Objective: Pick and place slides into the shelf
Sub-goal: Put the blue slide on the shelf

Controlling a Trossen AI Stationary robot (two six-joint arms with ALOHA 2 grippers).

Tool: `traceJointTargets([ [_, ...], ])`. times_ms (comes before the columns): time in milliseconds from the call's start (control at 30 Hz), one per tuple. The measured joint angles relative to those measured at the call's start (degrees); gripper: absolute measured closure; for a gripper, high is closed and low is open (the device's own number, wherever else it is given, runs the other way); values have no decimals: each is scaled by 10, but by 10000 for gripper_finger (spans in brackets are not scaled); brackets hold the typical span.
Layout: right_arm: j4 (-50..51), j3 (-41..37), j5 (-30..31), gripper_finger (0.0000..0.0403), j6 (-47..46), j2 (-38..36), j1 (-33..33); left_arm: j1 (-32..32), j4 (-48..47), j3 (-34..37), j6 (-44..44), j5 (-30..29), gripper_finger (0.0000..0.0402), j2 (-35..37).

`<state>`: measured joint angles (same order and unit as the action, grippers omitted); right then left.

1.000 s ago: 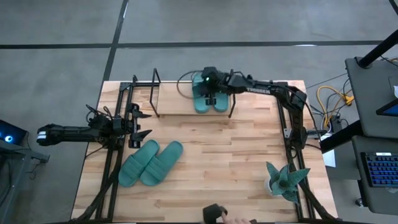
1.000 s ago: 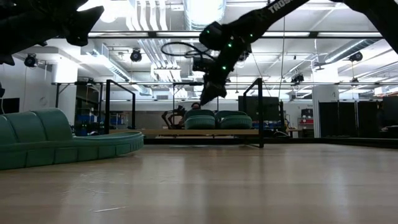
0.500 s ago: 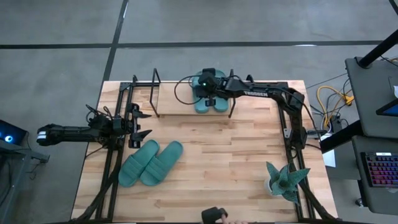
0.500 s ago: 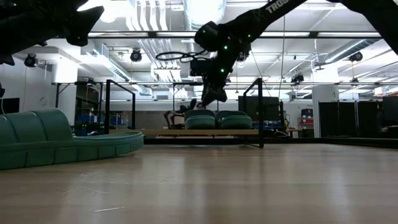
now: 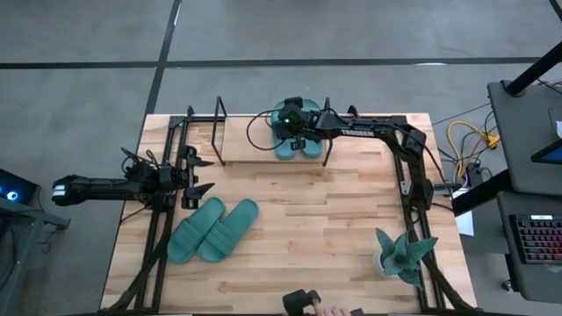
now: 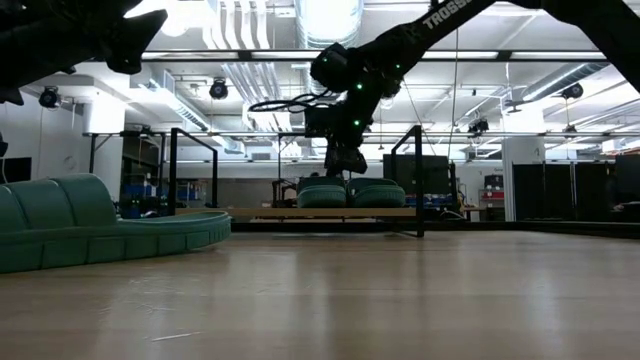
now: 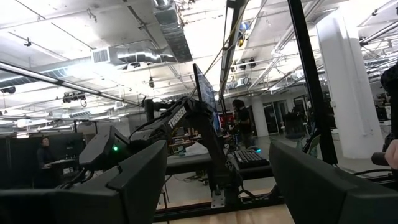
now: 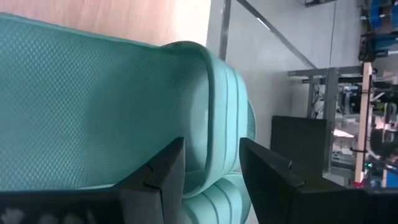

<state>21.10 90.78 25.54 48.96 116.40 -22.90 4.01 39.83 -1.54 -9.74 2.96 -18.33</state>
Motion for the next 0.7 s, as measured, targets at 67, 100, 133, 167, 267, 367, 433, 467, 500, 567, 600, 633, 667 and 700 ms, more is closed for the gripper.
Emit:
traceJointTargets([
  [67,-3,-1,0,259,3,0,-2,0,0,0,0,0,133,0],
  [100,-3,-1,0,259,4,0,-4,0,0,0,0,0,133,0],
  [133,-2,-1,0,259,3,0,-6,0,0,0,0,0,133,0],
  [167,-1,-2,0,260,1,0,-8,0,0,0,0,0,133,0],
  [267,1,-5,0,264,4,0,-12,0,0,0,0,0,133,0],
  [367,8,-10,0,269,10,0,-14,0,0,0,0,0,133,0],
  [433,5,-12,0,273,10,0,-15,0,0,0,0,0,133,0],
  [467,3,-13,0,275,10,0,-16,0,0,0,0,0,133,0],
  [500,4,-15,0,277,10,0,-17,0,0,0,0,0,133,0],
  [567,7,-17,0,283,9,0,-18,0,0,0,0,0,133,0],
  [600,6,-17,0,288,8,0,-18,0,0,0,0,0,133,0],
  [633,5,-17,0,294,8,0,-18,0,0,0,0,0,133,0],
  [667,4,-16,0,302,8,0,-18,0,0,0,-1,0,133,0],
  [700,3,-16,0,311,8,0,-19,0,0,0,-1,0,133,0],
])
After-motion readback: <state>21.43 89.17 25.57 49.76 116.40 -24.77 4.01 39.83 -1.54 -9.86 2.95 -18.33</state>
